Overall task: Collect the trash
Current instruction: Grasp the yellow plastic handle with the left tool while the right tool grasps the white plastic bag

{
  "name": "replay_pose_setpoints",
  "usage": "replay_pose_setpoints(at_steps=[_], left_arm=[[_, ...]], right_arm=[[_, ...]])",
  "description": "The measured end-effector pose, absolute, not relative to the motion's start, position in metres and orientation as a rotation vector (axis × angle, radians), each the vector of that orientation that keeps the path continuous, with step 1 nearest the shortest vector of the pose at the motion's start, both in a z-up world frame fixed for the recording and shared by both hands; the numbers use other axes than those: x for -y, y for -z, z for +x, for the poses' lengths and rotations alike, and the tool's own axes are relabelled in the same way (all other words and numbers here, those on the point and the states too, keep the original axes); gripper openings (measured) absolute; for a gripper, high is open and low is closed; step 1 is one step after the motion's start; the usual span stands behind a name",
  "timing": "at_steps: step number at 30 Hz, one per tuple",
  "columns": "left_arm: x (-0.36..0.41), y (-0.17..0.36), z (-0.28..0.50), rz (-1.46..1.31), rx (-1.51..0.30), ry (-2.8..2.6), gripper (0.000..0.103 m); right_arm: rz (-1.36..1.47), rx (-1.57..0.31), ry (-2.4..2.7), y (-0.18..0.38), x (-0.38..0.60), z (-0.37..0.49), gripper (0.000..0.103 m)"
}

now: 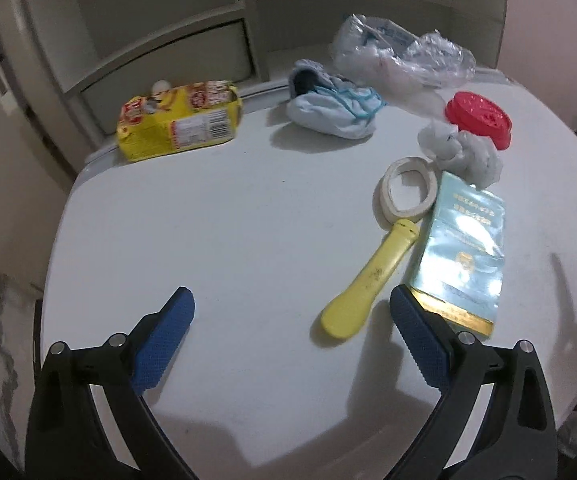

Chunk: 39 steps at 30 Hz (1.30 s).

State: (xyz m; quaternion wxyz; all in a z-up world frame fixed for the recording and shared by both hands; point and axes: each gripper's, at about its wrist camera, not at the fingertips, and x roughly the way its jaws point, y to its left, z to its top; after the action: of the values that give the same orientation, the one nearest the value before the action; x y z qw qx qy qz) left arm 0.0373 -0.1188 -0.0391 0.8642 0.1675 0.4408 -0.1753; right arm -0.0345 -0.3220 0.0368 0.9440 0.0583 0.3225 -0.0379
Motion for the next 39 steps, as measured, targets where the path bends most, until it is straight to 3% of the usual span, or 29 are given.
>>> replay_pose_setpoints(at_steps=[8, 11, 13, 14, 16, 17, 18, 30, 39], left_arm=[[0.127, 0.042, 0.052, 0.291, -0.942, 0.465, 0.095], [0.127, 0.042, 0.049, 0.296, -0.932, 0.486, 0.09], [0.127, 0.038, 0.047, 0.297, -0.918, 0.5, 0.065], [0.128, 0.036, 0.046, 0.299, -0.914, 0.505, 0.06], [0.128, 0.035, 0.045, 0.302, -0.91, 0.52, 0.04], [0.128, 0.034, 0.046, 0.296, -0.907, 0.526, 0.032], [0.125, 0.033, 0.046, 0.279, -0.909, 0.532, 0.014], [0.091, 0.013, 0.041, 0.18, -0.87, 0.485, 0.012], [0.116, -0.009, 0.017, 0.205, -0.827, 0.527, 0.012]], right_arm=[[-0.005, -0.749, -0.07, -0.027, 0.246, 0.037, 0.095], [0.011, -0.8, -0.088, -0.02, 0.239, 0.062, 0.08], [0.038, -0.831, -0.11, -0.015, 0.239, 0.074, 0.075], [0.046, -0.849, -0.12, -0.012, 0.238, 0.081, 0.071], [0.061, -0.859, -0.146, -0.009, 0.235, 0.088, 0.063], [0.073, -0.861, -0.157, -0.009, 0.235, 0.091, 0.053], [0.079, -0.857, -0.169, -0.011, 0.233, 0.092, 0.043], [0.094, -0.761, -0.13, -0.035, 0.239, 0.067, 0.04], [0.124, -0.739, -0.122, -0.043, 0.268, 0.036, 0.04]])
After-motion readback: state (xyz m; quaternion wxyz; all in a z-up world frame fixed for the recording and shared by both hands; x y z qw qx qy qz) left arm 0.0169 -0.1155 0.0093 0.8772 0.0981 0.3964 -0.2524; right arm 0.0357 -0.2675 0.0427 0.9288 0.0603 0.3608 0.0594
